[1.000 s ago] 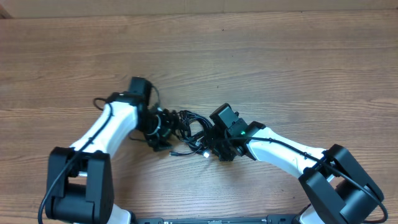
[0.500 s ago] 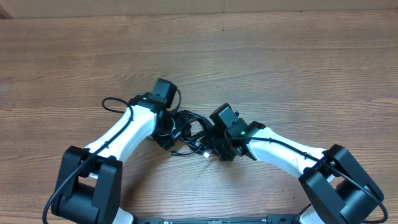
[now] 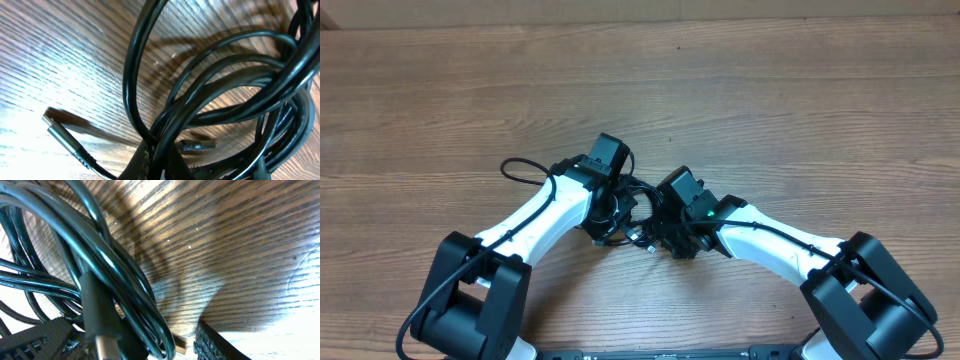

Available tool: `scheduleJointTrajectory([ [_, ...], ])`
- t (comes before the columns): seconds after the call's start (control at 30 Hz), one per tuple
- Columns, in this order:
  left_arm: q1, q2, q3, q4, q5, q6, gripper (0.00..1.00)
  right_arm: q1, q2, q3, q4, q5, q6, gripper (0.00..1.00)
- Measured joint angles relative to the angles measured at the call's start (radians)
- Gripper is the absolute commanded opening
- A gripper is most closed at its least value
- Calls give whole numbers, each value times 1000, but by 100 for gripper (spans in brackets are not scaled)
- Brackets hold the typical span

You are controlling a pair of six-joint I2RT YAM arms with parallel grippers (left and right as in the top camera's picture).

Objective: Untangle cables

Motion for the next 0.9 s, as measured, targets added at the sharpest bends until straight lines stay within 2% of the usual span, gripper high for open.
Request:
scheduleJointTrajectory([
  [0.23,24,1,1,97,10,0,4,0,-2,0,-21,-11,0,49],
  [0.57,187,6,109,148,62,0,4,0,-8,0,-129,-86,-2,44],
  [0.77,228,6,111,109,70,7,4,0,-7,-2,-146,-122,-47,46],
  [0.9,221,6,112,46,84,67,4,0,-7,-8,-104,-135,-86,48],
])
